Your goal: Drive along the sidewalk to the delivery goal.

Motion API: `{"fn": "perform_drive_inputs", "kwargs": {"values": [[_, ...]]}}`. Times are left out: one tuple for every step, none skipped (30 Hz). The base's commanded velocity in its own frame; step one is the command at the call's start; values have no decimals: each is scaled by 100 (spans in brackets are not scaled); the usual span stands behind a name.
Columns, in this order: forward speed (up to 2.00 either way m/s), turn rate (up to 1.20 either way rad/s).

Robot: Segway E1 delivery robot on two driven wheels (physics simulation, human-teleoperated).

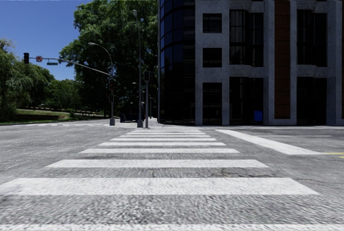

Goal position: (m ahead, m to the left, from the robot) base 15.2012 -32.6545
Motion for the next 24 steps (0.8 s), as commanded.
{"fn": "perform_drive_inputs", "kwargs": {"values": [[200, 0], [200, 0], [200, 0], [200, 0], [200, 0], [200, 0], [200, 0], [200, 0], [200, 0], [200, 0], [200, 0], [200, 0], [200, 0], [200, 0], [200, 0], [200, 0], [200, 0], [200, 0], [200, 0], [200, 0], [200, 0], [200, 0], [200, 0], [200, 0]]}}
